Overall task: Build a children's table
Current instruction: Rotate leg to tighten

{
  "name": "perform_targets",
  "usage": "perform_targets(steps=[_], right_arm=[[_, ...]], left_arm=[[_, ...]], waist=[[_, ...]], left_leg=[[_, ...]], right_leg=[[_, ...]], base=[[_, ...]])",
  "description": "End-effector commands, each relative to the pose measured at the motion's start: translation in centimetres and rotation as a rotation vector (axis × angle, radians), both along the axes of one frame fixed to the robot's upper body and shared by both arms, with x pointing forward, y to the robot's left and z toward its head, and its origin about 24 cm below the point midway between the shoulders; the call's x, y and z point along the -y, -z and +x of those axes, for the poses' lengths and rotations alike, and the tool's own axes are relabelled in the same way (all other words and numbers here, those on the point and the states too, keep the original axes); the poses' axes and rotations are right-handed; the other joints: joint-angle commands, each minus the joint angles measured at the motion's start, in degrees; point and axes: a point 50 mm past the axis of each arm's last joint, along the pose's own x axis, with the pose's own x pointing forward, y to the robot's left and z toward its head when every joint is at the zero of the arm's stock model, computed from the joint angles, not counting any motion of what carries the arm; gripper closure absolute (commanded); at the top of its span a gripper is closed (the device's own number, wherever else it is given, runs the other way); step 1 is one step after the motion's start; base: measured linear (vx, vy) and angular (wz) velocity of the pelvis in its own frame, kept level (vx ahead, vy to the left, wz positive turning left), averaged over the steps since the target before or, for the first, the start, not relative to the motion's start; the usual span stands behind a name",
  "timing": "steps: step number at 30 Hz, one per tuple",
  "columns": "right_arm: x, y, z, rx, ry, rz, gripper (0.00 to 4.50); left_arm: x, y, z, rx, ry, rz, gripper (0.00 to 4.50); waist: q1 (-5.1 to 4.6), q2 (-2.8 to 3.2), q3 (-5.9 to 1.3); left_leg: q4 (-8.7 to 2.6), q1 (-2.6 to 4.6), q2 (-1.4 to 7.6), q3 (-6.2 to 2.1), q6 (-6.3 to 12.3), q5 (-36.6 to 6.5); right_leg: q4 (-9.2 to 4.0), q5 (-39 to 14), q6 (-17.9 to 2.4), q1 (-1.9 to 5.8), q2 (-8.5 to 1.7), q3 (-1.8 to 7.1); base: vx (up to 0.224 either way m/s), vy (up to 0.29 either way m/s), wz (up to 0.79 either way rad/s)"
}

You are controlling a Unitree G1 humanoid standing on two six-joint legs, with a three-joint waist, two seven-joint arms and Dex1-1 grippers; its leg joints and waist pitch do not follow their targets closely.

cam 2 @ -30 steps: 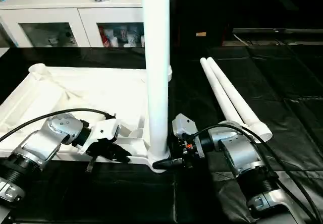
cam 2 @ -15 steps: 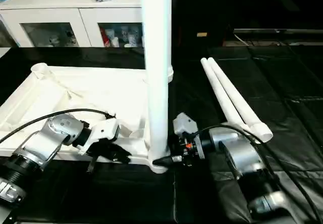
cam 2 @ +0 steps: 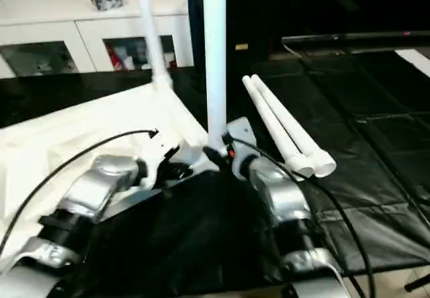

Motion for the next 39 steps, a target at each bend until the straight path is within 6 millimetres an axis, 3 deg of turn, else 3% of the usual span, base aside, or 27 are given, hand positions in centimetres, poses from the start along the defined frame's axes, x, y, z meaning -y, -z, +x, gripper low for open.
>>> perform_targets(steps=[1,5,7,8,9,15,19,26,29,39], right_arm=[[-6.6,0.3,-1.9,-0.046,-0.25,0.078,1.25],[-6.1,0.1,-1.9,-0.035,-0.267,0.09,1.0],[-5.7,0.1,-2.0,-0.026,-0.281,0.089,0.76],[-5.2,0.1,-2.1,-0.022,-0.306,0.088,0.57],[-4.8,0.1,-2.3,-0.017,-0.329,0.087,0.57],[-2.0,-0.4,-3.1,0.017,-0.475,0.073,0.04],[0.6,-0.8,-3.2,0.024,-0.554,0.045,0.04],[3.4,-1.9,-3.4,0.056,-0.688,-0.011,0.04],[3.8,-2.3,-3.8,0.043,-0.771,-0.01,0.04],[4.1,-2.1,-4.7,-0.018,-0.949,-0.026,0.04]], left_arm=[[3.0,-2.0,0.3,0.09,0.035,-0.057,4.5],[2.0,-1.9,0.2,0.095,0.034,-0.04,4.5],[1.4,-1.7,0.0,0.096,0.052,-0.034,4.5],[1.0,-1.6,-0.2,0.098,0.074,-0.031,4.5],[0.7,-1.6,-0.3,0.099,0.093,-0.029,4.5],[-1.1,-1.2,-0.9,0.081,0.223,-0.01,4.5],[-2.1,-1.3,-1.5,0.077,0.376,0.006,4.5],[-3.3,-1.3,-2.6,0.015,0.574,0.037,4.5],[-3.7,-1.3,-2.9,-0.009,0.642,0.052,4.5],[-4.0,-1.2,-3.2,-0.03,0.753,0.087,4.5]], waist=[[0.31,-0.71,-3.13],[0.26,-0.42,-3.37],[0.25,-0.51,-3.51],[0.28,-0.27,-3.53],[0.17,-0.44,-3.46],[0.62,-0.22,-3.51],[0.98,-0.22,-3.4],[2.7,-0.18,-3.56],[3.24,-0.25,-3.56],[3.42,-0.54,-3.55]], left_leg=[[-4.23,-0.42,1.23,-0.6,2.1,-12.0],[-4.01,-0.48,1.25,-0.51,2.75,-10.0],[-3.9,-0.59,1.28,-0.48,3.17,-8.8],[-3.86,-0.64,1.26,-0.48,3.5,-8.3],[-3.82,-0.69,1.22,-0.39,3.82,-8.6],[-3.77,-0.38,1.57,-0.35,4.83,-8.5],[-3.89,-0.17,1.72,-0.28,4.31,-10.3],[-3.62,-0.02,2.05,-0.06,4.77,-8.6],[-3.6,-0.04,2.02,-0.03,4.65,-9.1],[-3.64,-0.17,2.11,-0.13,4.29,-9.4]], right_leg=[[-4.93,-19.0,-9.5,2.79,-3.2,2.07],[-4.37,-13.1,-11.6,3.04,-3.25,2.11],[-4.14,-10.9,-12.2,3.17,-3.26,2.08],[-4.04,-9.9,-12.4,3.19,-3.27,2.07],[-4.11,-9.7,-12.6,3.23,-3.21,2.06],[-3.97,-8.0,-13.5,3.18,-3.24,2.05],[-4.07,-10.5,-13.5,3.09,-3.23,2.07],[-3.36,-6.3,-15.1,2.88,-3.26,2.17],[-3.35,-7.2,-14.9,2.93,-3.29,2.19],[-3.46,-9.7,-14.4,2.91,-3.41,2.14]], base=[[0.0,0.0,0.0],[0.0,0.0,0.0],[0.0,0.0,0.0],[0.0,0.0,0.0],[0.0,0.0,0.0],[0.0,0.0,0.0],[0.0,0.0,0.0],[0.0,0.0,0.0],[0.0,0.0,0.0],[0.0,0.0,0.0]])
